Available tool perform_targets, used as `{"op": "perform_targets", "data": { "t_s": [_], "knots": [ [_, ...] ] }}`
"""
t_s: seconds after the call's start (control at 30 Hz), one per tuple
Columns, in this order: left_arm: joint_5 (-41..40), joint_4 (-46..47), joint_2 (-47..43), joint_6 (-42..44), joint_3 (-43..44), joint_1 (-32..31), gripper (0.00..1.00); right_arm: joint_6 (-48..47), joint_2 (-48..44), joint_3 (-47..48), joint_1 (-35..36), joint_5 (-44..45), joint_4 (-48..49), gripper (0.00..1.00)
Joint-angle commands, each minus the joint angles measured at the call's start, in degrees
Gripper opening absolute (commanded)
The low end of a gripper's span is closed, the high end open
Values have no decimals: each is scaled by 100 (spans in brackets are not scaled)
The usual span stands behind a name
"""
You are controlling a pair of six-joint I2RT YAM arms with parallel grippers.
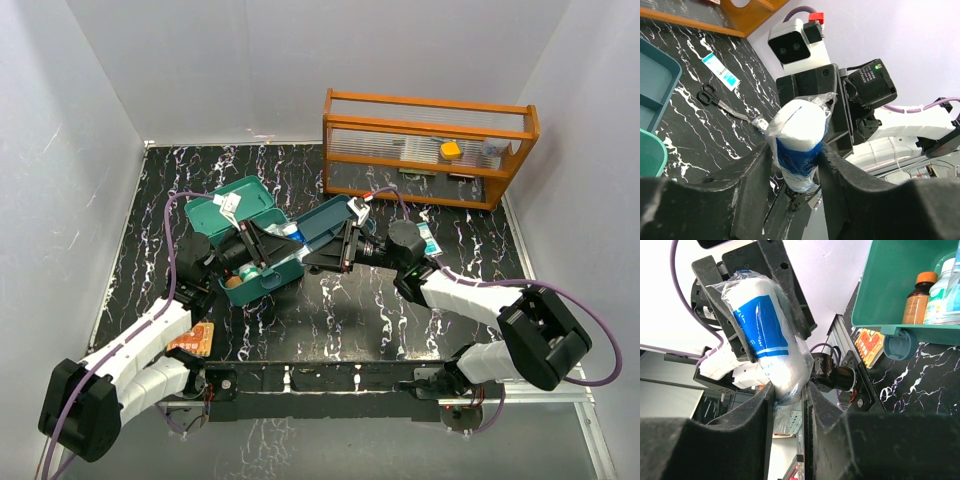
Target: Organize the medicine kit
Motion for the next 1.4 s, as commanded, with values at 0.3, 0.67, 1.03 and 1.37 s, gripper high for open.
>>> {"op": "perform_targets", "data": {
  "t_s": [0.3,0.67,1.03,1.37],
  "knots": [
    [-495,-1550,-691,1914,421,-26,25,-948,-237,453,26,63,-888,51],
    [-1527,-6574,-192,5509,2827,-8,27,-2814,-1452,1103,-480,2317,-4476,59],
    [-2301,-8723,704,6811,4304,-8,28,-2879,-1520,960,-511,2402,-4821,59],
    [-2676,-9527,1661,7304,4552,-8,30,-2919,-1301,1083,-516,2303,-4833,59]
  ]
}}
